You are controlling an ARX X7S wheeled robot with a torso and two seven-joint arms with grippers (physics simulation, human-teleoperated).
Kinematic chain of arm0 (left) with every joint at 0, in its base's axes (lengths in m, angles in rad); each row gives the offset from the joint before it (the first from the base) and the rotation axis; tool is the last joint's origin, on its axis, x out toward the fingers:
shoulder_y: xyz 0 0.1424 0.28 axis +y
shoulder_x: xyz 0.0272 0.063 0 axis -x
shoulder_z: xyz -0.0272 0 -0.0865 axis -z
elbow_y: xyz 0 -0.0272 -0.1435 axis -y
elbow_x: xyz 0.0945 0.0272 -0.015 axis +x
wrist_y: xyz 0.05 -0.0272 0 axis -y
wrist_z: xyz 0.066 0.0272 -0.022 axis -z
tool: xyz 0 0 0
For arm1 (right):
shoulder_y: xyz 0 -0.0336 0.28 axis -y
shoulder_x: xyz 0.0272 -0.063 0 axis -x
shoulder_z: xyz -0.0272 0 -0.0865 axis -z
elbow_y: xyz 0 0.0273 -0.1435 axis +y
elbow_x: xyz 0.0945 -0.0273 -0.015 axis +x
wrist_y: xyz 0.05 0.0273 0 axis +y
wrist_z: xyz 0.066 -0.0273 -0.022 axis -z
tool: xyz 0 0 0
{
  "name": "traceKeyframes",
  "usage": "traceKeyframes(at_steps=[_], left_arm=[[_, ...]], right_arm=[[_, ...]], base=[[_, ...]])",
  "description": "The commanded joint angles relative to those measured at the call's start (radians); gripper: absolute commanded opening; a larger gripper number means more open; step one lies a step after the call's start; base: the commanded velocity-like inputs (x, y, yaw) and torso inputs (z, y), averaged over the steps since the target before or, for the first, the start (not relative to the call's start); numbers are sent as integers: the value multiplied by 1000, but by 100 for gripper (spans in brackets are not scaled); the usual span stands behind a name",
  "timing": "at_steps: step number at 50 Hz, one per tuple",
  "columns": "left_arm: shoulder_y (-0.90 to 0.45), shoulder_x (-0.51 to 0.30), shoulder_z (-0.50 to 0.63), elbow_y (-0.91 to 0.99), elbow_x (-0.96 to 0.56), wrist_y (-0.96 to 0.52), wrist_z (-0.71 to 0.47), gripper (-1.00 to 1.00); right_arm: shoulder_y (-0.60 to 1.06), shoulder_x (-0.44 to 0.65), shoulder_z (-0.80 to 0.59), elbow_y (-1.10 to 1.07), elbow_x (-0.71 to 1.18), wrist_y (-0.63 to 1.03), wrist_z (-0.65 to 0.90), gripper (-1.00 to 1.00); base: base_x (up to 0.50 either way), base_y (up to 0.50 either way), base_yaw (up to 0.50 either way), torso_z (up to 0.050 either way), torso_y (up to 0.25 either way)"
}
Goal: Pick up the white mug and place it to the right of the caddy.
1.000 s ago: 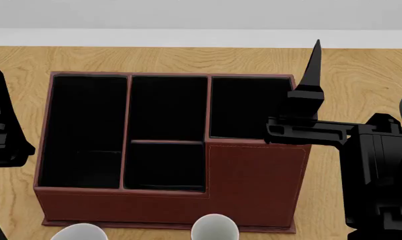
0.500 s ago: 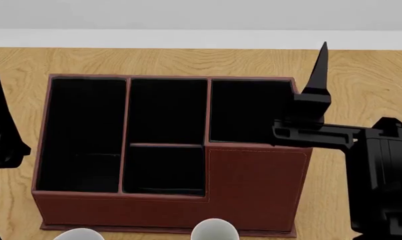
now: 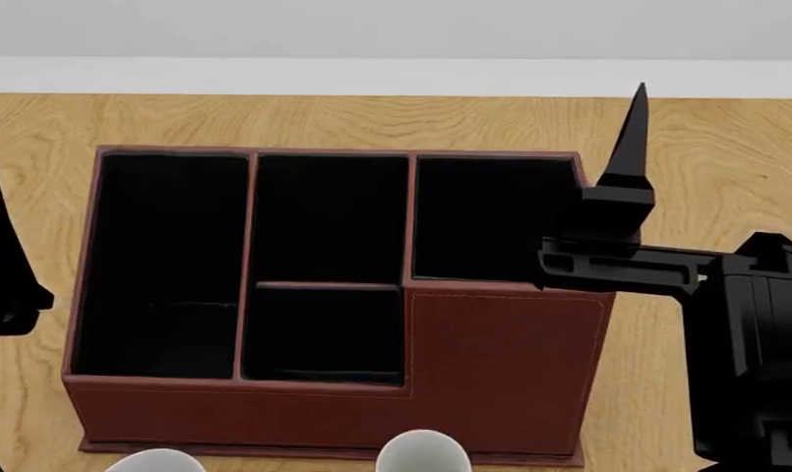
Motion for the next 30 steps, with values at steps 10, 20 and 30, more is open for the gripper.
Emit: traceKeyframes(at_steps=[10,20,30], left_arm=[[2,-12,8,16,-10,-4,-12,100],[-3,-17,6,30,-21,-20,-23,100],[-4,-23,2,34,-30,-24,-28,100]], right_arm=[[-7,8,11,-8,20,0,11,100],[-11,11,18,-14,31,3,17,100],[-11,13,12,-17,40,5,24,100]], base=[[0,0,0,0,-113],[0,0,0,0,-205],[-1,0,0,0,-205]])
